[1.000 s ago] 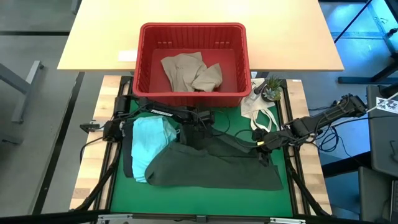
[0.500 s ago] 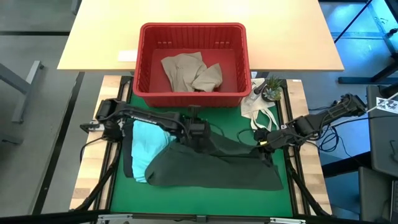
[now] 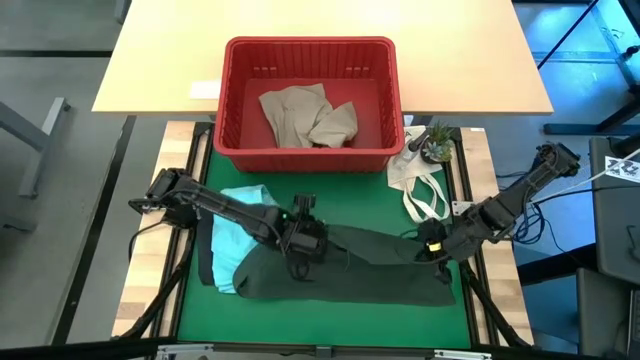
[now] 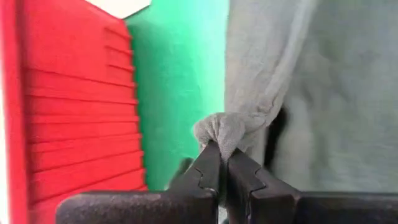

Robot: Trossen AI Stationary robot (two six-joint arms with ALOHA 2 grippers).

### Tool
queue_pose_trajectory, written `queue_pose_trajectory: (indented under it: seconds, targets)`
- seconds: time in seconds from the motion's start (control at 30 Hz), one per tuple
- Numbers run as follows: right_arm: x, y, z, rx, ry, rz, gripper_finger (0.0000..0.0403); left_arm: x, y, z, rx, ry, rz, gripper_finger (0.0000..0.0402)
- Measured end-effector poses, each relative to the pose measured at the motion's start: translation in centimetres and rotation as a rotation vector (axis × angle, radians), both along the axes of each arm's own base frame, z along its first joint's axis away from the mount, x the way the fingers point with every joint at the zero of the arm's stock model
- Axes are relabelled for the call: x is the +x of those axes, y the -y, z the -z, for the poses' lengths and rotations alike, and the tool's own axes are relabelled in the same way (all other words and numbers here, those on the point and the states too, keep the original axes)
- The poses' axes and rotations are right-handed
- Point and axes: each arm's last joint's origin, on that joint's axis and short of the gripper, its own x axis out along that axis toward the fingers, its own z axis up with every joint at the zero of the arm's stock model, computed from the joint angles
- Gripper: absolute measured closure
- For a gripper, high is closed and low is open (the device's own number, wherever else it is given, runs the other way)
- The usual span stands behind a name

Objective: Fold Laundry from Bin
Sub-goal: Fold the green polo shirt from the red laundry bin

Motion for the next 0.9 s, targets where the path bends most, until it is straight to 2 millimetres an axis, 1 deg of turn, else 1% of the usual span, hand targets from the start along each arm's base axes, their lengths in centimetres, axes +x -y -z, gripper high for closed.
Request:
queue_pose_trajectory:
  seconds: [0.2,0.43,0.57,0.7,0.9]
  targets:
    - [-0.5,-1.8,0.7,0.016,-0.051,-0.013,0.0395,-1.1,3.2,0.1,-0.100,0.008,0.035,0.0401]
    - [-0.5,-4.3,2.7,-0.012,-0.167,-0.004,0.0395,-2.4,6.5,0.2,-0.214,0.006,0.070,0.0401]
    - [-0.4,-5.4,4.0,-0.035,-0.222,0.009,0.0395,-3.1,7.8,0.2,-0.281,0.003,0.074,0.0401]
    - [-0.2,-6.4,4.8,-0.046,-0.236,-0.008,0.0395,-3.2,9.1,0.3,-0.332,0.016,0.100,0.0401]
    - [0.3,-7.1,5.4,-0.038,-0.237,-0.011,0.0395,-3.0,10.2,1.5,-0.390,0.005,0.083,0.0401]
